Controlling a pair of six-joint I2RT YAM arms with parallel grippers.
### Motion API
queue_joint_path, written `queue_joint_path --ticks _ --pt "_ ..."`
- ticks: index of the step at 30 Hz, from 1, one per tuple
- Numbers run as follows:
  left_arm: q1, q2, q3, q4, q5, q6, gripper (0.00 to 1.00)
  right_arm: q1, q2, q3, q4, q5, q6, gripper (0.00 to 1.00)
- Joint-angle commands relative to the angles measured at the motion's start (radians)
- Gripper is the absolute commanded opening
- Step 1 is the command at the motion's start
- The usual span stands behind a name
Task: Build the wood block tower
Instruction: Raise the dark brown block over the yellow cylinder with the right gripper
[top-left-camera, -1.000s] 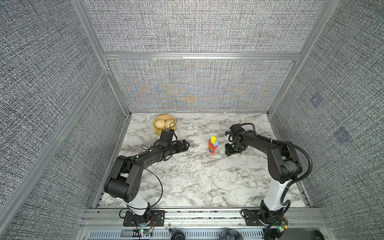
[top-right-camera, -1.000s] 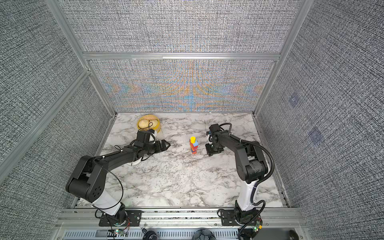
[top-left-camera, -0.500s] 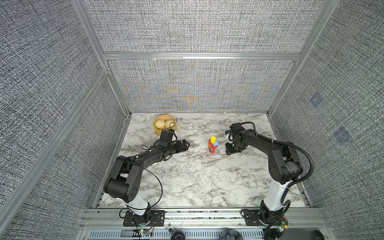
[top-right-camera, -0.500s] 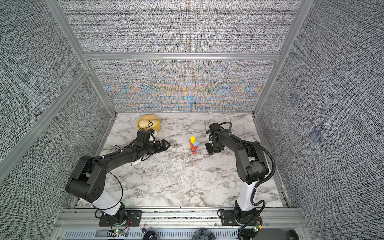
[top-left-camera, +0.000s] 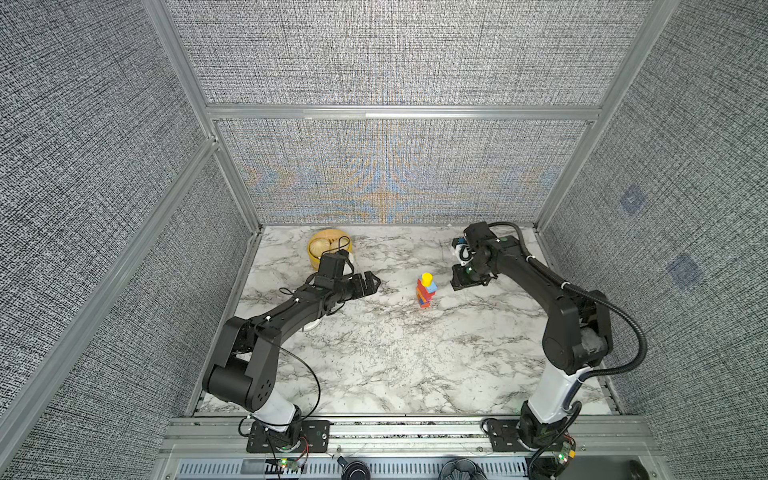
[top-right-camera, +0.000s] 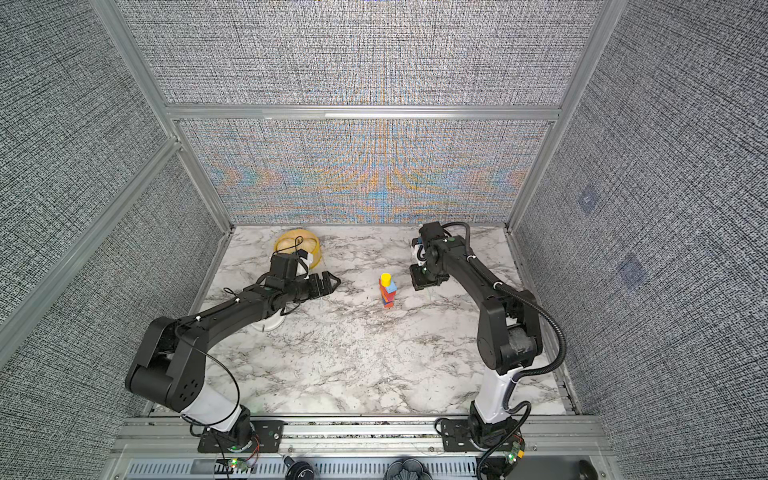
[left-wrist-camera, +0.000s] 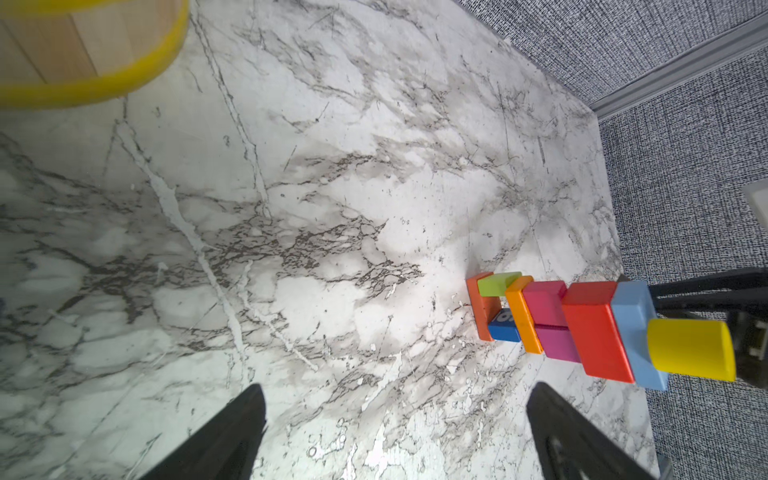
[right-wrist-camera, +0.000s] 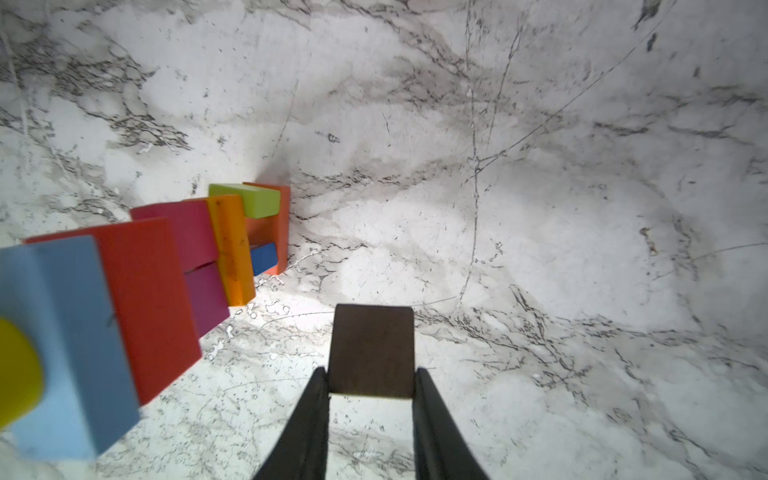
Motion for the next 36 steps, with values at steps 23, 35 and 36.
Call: queue_joint_path --ticks 23,35,36 --pt "0.000 0.004 0.077 -0.054 -0.045 0.047 0.99 0.129 0.126 0.517 -0.428 0.020 -0.014 0.30" --pt "0.002 0.006 0.058 -0.036 -0.044 0.051 0.99 0.184 0.217 0.680 -0.524 0.021 -0.022 0.29" --pt "0.001 0.006 0.056 -0.034 -0.044 0.051 0.99 0.190 0.219 0.686 -0.528 0.021 -0.022 0.29"
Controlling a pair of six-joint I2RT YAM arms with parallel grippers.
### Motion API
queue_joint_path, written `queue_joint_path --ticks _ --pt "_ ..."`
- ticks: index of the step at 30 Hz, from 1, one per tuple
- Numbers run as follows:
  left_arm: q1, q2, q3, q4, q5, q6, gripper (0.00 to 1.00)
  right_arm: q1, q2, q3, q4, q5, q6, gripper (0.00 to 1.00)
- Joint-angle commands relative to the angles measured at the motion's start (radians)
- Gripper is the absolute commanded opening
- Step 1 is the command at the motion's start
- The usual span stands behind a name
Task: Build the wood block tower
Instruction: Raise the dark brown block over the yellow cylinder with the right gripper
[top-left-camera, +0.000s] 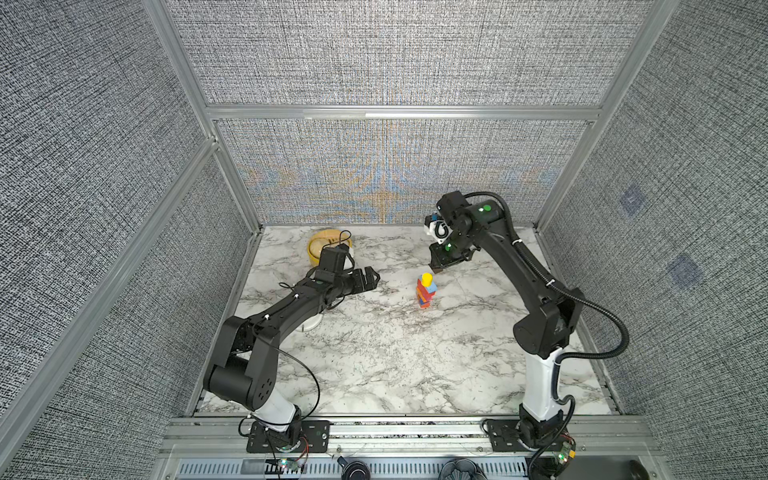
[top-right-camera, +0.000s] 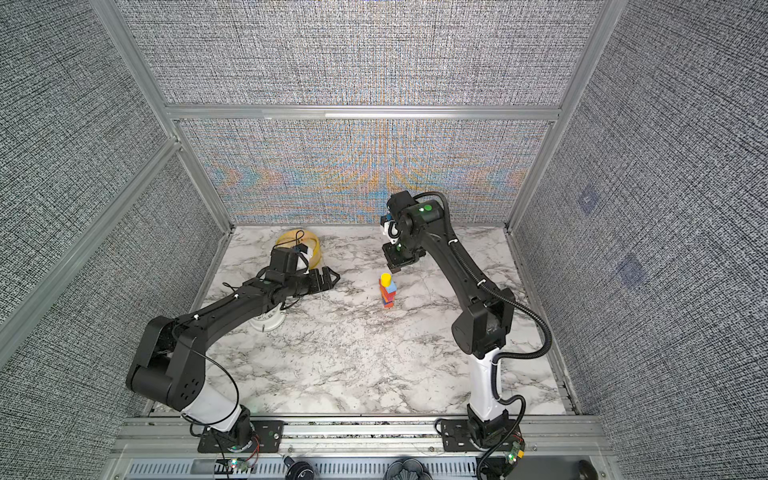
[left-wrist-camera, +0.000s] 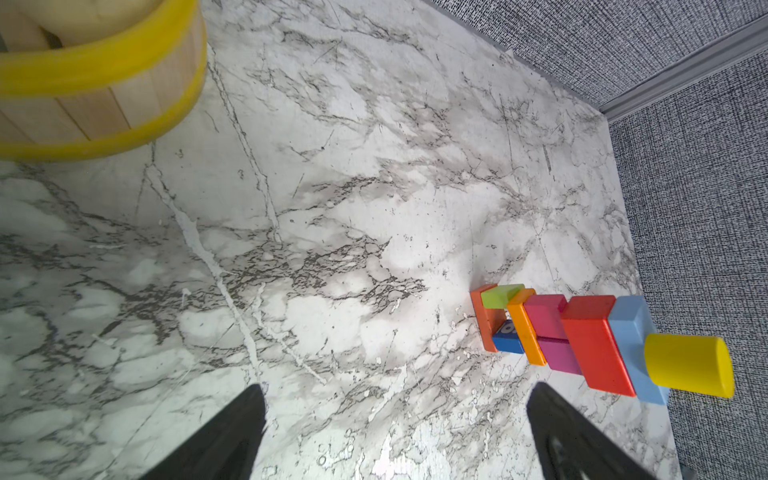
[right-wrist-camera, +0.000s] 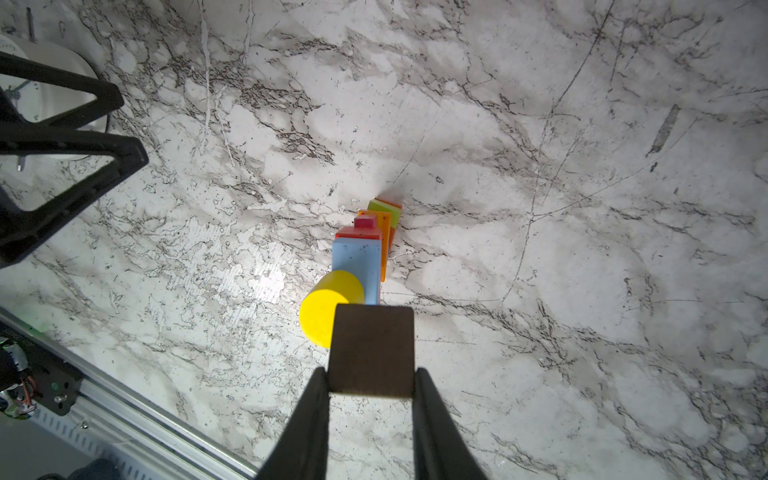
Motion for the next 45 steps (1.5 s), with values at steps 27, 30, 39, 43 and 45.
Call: queue_joint_path --ticks 27,30,39,43,45 --pt "0.003 0.004 0.001 0.024 -0.003 0.014 0.99 0.058 0.063 0.055 -0.089 -0.003 -0.024 0.30" --pt "0.003 0.001 -0.001 0.022 -0.004 0.016 0.99 0.057 0.067 0.054 -0.089 -0.003 -0.024 0.30" --pt "0.003 0.001 -0.001 0.022 -0.002 0.018 0.99 0.058 0.071 0.048 -0.078 0.001 -0.021 0.30" --pt "0.002 0.001 0.000 0.021 -0.002 0.018 0.99 0.058 0.073 0.048 -0.076 0.006 -0.021 0.30" --pt "0.003 0.002 0.001 0.022 -0.002 0.018 0.99 0.058 0.075 0.047 -0.077 0.009 -0.021 0.30"
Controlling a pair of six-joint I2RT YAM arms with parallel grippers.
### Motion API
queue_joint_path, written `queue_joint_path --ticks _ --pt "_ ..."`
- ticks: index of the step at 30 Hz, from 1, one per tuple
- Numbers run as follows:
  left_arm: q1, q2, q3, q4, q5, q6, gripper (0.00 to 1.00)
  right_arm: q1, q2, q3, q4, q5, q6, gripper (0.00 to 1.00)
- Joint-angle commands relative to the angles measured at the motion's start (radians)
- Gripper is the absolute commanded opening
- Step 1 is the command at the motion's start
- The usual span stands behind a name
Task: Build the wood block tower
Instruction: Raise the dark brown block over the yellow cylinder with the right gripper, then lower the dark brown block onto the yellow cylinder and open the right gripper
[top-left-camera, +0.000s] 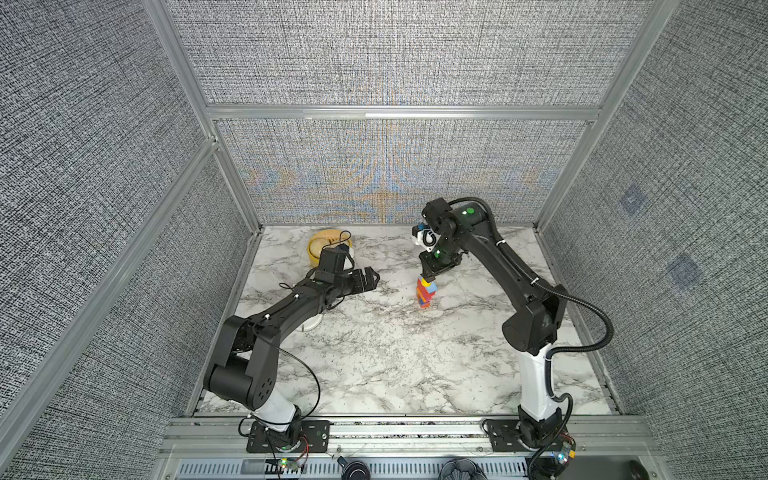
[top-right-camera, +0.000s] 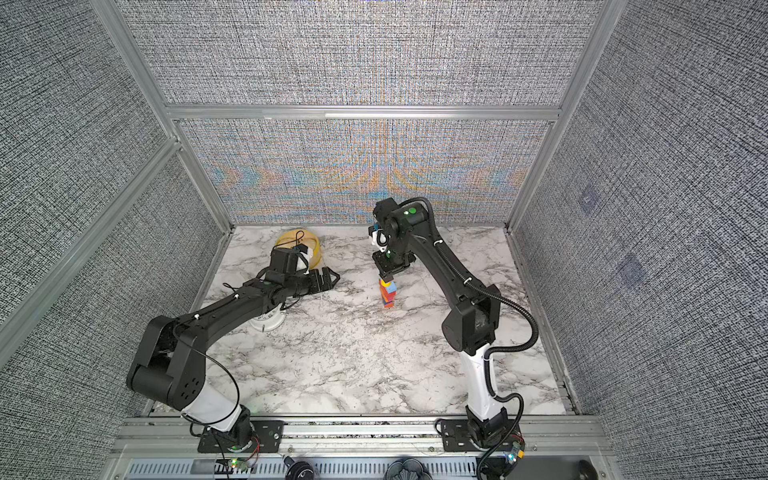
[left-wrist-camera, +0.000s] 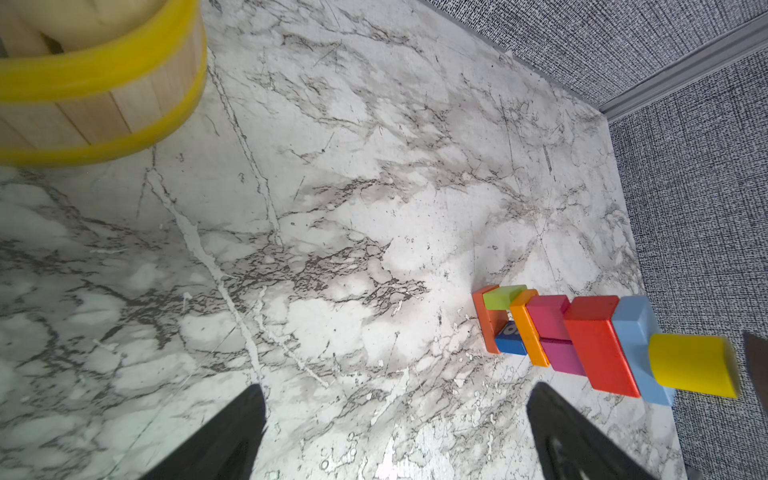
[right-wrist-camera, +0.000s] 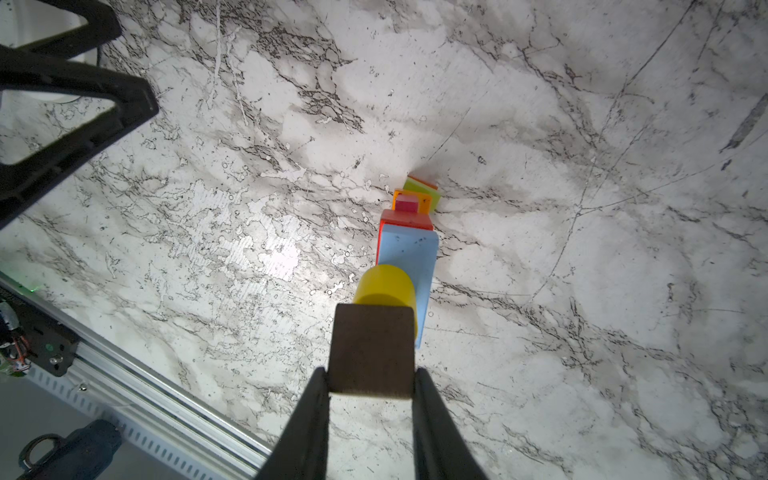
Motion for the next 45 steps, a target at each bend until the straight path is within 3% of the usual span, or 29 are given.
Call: queue_joint_path --ticks 1,12,22,31,39,45 --pt "0.000 -0.001 0.006 0.008 -0.001 0.011 0.99 0.001 0.008 0.001 -0.008 0.007 -0.003 0.30" --pt "0.000 -0.002 0.004 0.008 0.000 0.010 0.99 0.003 0.008 0.002 -0.004 0.011 -0.002 0.32" --pt "0.001 -0.001 0.006 0.007 -0.003 0.011 0.99 0.005 0.005 0.001 -0.004 0.020 -0.002 0.43" --pt "0.001 -0.004 0.006 0.004 -0.008 0.008 0.99 0.005 -0.008 -0.001 0.006 0.032 -0.003 0.46" --pt "0.001 -0.038 0.009 -0.021 -0.019 0.002 0.99 0.006 -0.116 -0.090 0.096 0.057 0.004 0.46" --pt "0.000 -0.109 0.042 -0.103 -0.063 0.016 0.99 0.004 -0.300 -0.259 0.237 0.102 0.015 0.47"
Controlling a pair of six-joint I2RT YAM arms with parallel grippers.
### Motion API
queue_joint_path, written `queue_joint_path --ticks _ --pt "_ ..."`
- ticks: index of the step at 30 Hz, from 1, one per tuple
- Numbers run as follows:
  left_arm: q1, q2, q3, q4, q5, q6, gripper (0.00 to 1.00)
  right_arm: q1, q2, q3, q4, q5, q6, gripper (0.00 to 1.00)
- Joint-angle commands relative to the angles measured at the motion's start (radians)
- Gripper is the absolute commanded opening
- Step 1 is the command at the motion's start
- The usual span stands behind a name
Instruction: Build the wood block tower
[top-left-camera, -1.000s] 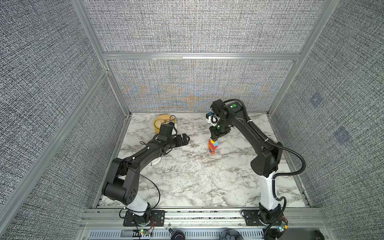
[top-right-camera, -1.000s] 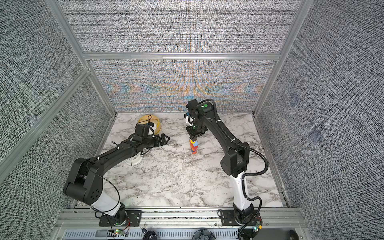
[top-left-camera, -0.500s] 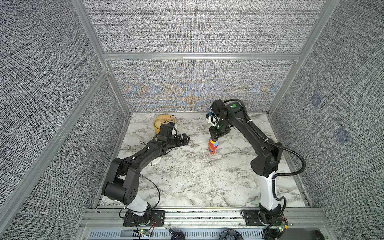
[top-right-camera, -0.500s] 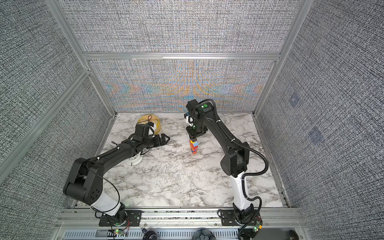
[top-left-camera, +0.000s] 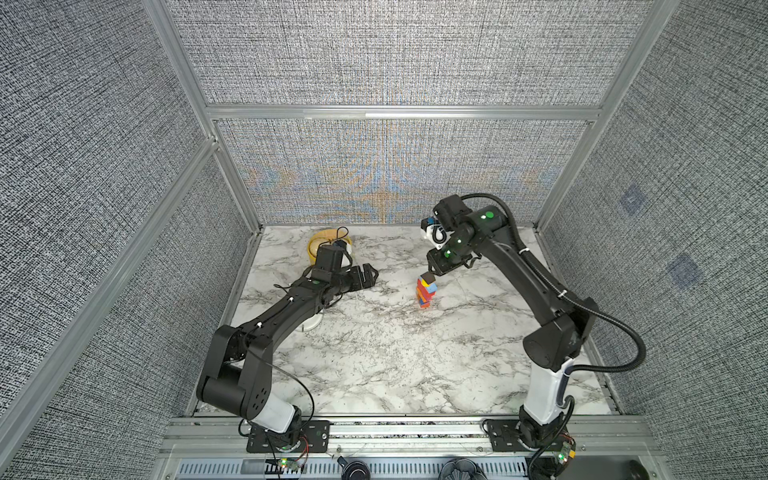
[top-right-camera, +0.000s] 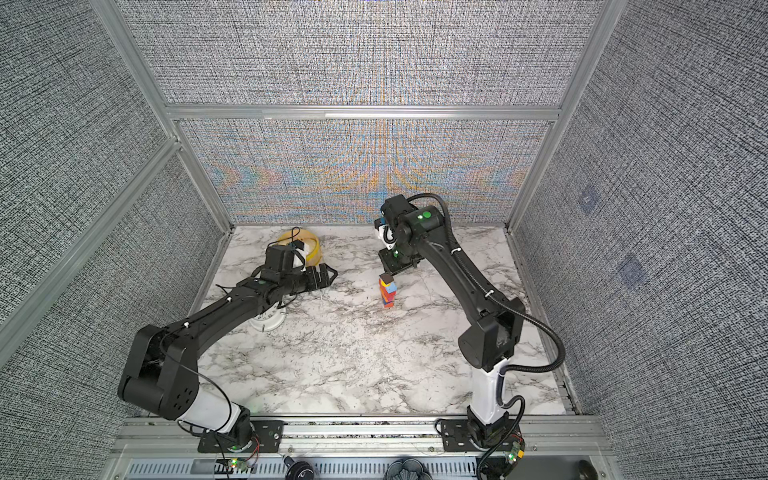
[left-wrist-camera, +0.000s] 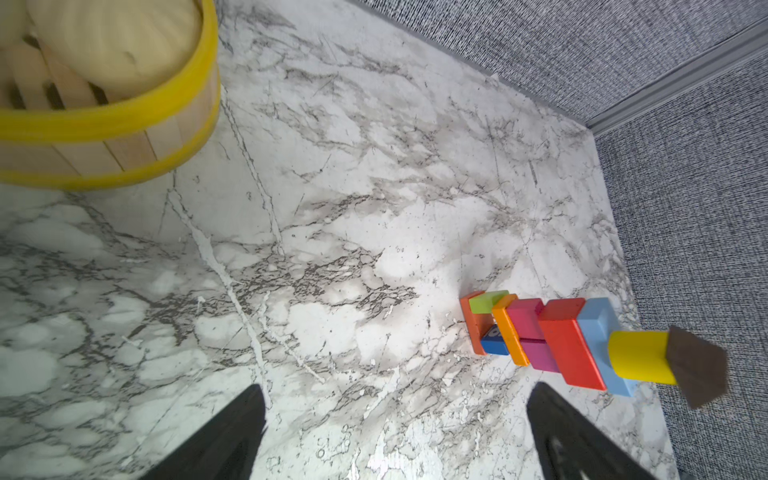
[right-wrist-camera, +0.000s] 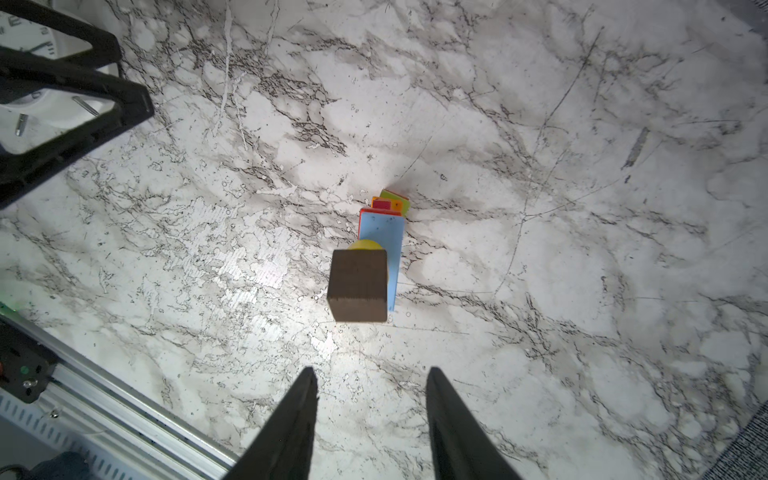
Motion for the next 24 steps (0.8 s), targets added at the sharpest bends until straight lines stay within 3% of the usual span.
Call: queue_joint_path --ticks 1,13,16,19,20,24 --pt "0.001 -0.042 0.023 -0.066 -0.049 0.019 0.99 -0.001 -0.095 -0.082 0.118 0.043 0.010 0.47" --pt "0.002 -0.386 -0.010 -0.202 -0.202 0.069 0.99 -0.046 -0.674 -0.676 0.602 0.060 0.027 0.57" --pt "0.002 -0.469 -0.002 -0.268 -0.240 0.078 0.99 -0.062 -0.783 -0.798 0.688 0.059 0.040 0.65" --pt "0.002 -0.502 0.027 -0.357 -0.274 0.086 0.99 -0.076 -0.848 -0.883 0.732 0.075 0.062 0.79" --pt "0.003 -0.510 0.041 -0.393 -0.294 0.084 0.99 -0.078 -0.868 -0.914 0.748 0.092 0.068 0.96" --pt "0.003 -0.576 0.061 -0.494 -0.393 0.067 0.99 -0.078 -0.944 -1.026 0.817 0.154 0.049 0.99"
